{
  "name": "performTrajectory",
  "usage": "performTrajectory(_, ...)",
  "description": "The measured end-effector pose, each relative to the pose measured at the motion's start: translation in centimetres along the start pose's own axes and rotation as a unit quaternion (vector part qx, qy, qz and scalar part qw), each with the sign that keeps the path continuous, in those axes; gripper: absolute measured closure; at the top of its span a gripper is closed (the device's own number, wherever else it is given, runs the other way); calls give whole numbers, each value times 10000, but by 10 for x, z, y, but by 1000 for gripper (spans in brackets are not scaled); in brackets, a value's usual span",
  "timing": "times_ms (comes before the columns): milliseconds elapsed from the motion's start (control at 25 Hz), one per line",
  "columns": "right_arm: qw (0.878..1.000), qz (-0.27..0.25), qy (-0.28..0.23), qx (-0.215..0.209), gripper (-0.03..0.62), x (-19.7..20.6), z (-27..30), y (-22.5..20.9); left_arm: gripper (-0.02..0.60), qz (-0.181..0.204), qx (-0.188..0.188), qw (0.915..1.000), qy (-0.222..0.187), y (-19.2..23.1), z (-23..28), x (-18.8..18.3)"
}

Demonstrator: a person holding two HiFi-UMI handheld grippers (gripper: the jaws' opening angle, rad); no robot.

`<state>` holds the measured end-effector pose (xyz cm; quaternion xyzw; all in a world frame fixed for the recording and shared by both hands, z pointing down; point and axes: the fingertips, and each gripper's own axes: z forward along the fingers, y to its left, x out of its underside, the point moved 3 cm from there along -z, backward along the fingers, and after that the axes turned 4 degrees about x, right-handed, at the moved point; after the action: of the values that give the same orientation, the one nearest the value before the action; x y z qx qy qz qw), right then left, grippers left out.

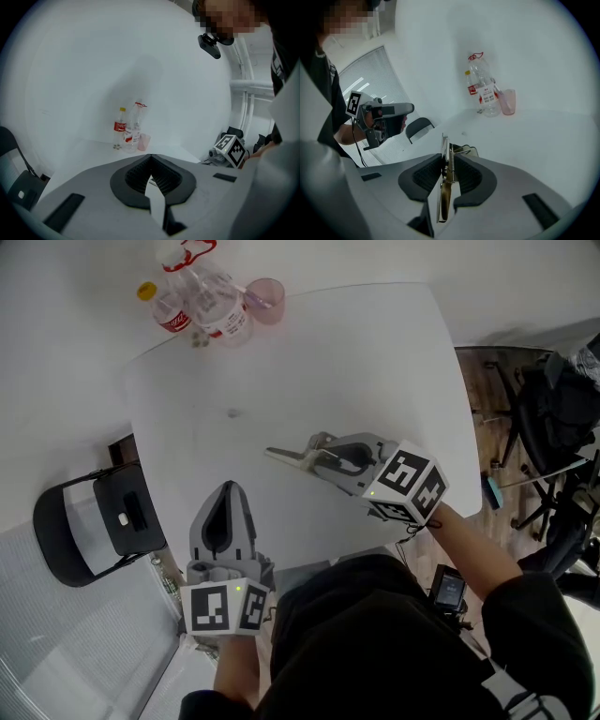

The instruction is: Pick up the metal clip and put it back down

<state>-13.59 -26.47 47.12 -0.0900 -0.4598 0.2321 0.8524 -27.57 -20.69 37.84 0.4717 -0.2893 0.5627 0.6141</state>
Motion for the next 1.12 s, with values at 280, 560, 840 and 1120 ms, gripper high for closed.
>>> performTrajectory(280,9984,-255,-496,92,494,-28,-40,12,568,161,-8,9996,-218,-27,-15,-11)
performTrajectory(560,9932,-586,-986,178,494,-50,-82,31,568,333,-5,9981,-516,-57,-32,-20)
performTrajectory(840,9859,-855,-1395,345,494,-64,-125,53,568,460,82,9957,-799,-81,-51,-30)
performTrajectory(1120,9742,-1064,-1902,586,494,-64,-185,85,568,616,165,9924,-1054,-115,-82,-30)
